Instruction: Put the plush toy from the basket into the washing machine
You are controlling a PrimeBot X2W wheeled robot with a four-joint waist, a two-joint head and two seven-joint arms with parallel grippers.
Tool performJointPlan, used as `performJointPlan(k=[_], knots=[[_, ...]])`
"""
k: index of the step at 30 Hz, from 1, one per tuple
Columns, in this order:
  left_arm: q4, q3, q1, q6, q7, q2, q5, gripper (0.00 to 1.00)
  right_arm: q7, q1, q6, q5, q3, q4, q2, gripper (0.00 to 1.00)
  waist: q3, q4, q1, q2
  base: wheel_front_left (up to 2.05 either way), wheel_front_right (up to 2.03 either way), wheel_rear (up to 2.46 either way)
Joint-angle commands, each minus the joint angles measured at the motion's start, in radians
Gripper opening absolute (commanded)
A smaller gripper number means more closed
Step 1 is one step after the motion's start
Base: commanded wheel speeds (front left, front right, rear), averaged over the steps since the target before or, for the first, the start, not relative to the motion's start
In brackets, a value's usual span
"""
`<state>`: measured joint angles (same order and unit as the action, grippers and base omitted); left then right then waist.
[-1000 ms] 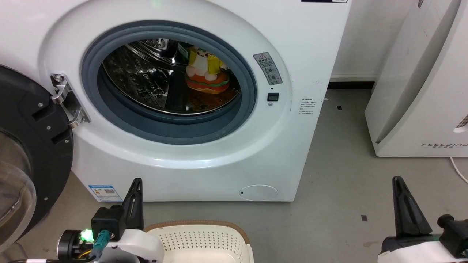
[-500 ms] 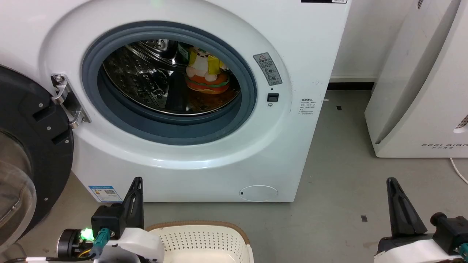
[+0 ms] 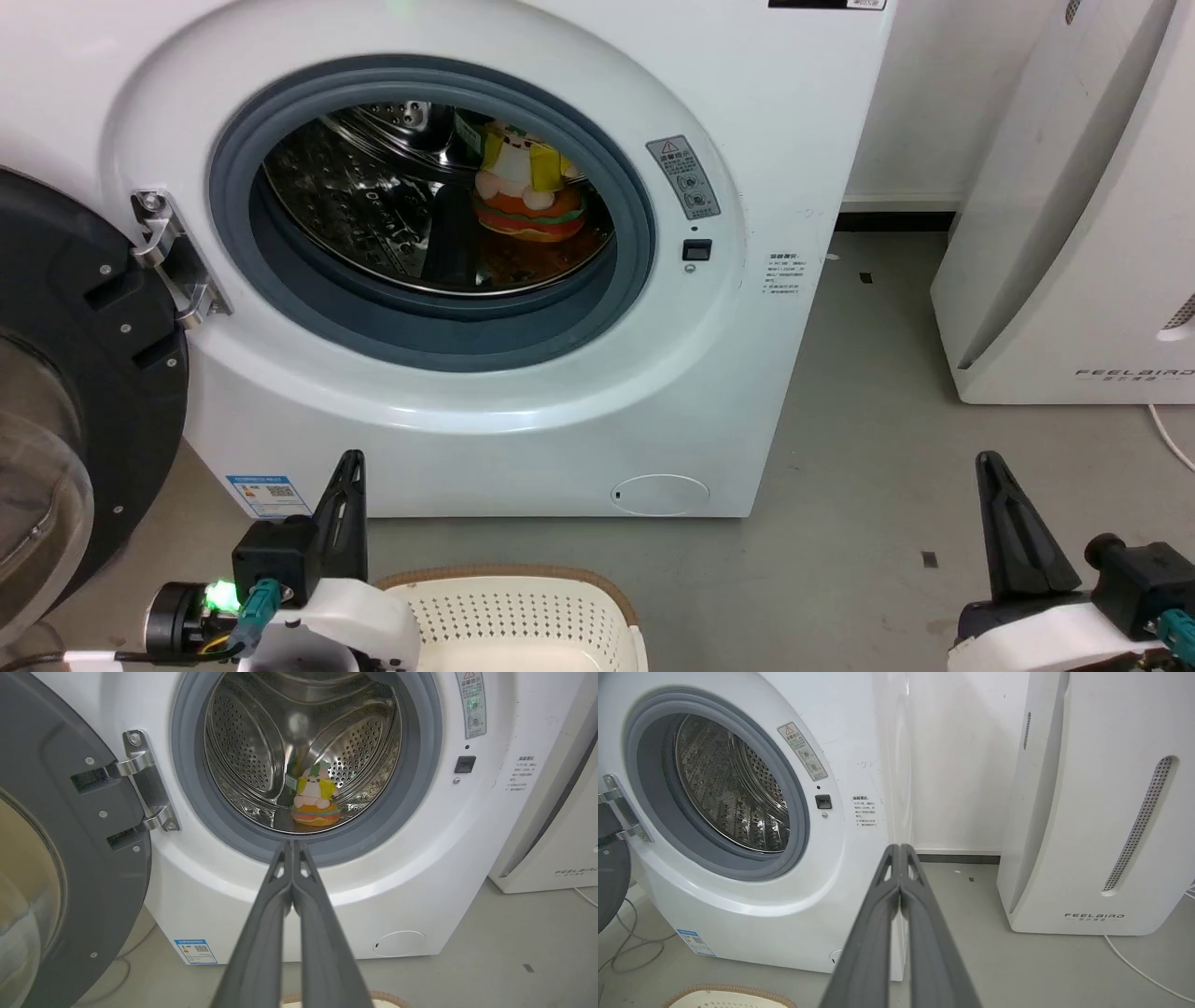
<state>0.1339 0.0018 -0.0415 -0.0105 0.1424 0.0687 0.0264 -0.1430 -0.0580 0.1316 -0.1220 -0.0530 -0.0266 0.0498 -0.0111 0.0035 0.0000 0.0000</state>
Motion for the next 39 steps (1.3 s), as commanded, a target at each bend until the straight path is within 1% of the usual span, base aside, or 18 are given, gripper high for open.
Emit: performJointPlan(k=[1, 39], knots=[[-0.010, -0.001, 0.014, 0.005, -0.006, -0.005, -0.011, 0.00, 0.006, 0.017, 0.000, 0.013, 0.004, 0.005, 0.000, 0.00, 0.000, 0.000, 0.0000, 0.0000, 0.00, 0.00, 0.00], [-0.082, -0.001, 0.030, 0.008, -0.085, -0.013, -0.020, 0.00, 0.086, 0.041, -0.001, 0.077, 0.033, 0.018, 0.000, 0.00, 0.007, -0.002, 0.0000, 0.0000, 0.00, 0.00, 0.00]])
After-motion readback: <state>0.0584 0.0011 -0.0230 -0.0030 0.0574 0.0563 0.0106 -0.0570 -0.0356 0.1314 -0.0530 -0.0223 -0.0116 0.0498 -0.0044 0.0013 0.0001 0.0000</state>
